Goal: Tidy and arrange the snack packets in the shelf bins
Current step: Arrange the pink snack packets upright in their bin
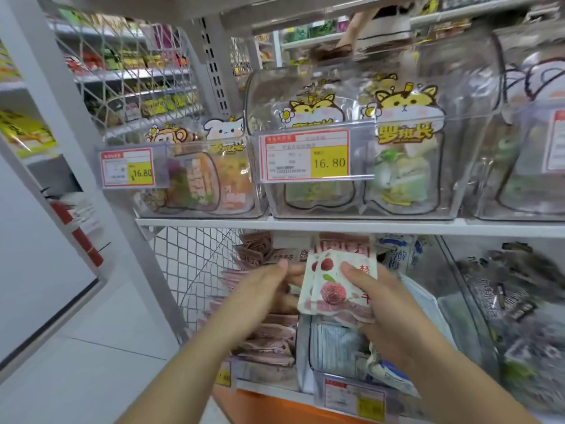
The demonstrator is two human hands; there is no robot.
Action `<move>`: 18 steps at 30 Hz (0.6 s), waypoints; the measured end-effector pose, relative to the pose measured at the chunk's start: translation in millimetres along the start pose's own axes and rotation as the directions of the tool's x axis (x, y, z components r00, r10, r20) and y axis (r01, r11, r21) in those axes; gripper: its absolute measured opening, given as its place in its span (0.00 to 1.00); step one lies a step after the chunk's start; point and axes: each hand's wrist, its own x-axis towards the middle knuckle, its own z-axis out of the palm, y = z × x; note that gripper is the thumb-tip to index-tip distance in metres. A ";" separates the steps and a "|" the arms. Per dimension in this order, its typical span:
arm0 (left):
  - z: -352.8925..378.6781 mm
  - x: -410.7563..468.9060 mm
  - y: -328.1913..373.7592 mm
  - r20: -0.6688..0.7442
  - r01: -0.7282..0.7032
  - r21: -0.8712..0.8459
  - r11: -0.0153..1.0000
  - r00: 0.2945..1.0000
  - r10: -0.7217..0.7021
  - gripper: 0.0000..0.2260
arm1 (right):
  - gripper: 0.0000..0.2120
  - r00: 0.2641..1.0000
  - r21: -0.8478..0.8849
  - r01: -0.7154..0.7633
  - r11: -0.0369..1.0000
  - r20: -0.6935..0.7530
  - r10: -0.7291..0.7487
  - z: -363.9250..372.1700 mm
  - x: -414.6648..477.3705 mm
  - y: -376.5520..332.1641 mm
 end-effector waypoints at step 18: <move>-32.6 160.7 -68.6 -0.136 0.238 0.819 0.523 0.965 -0.225 0.20 | 0.24 0.984 -0.133 0.099 0.986 -0.135 -0.117 -21.6 44.5 5.4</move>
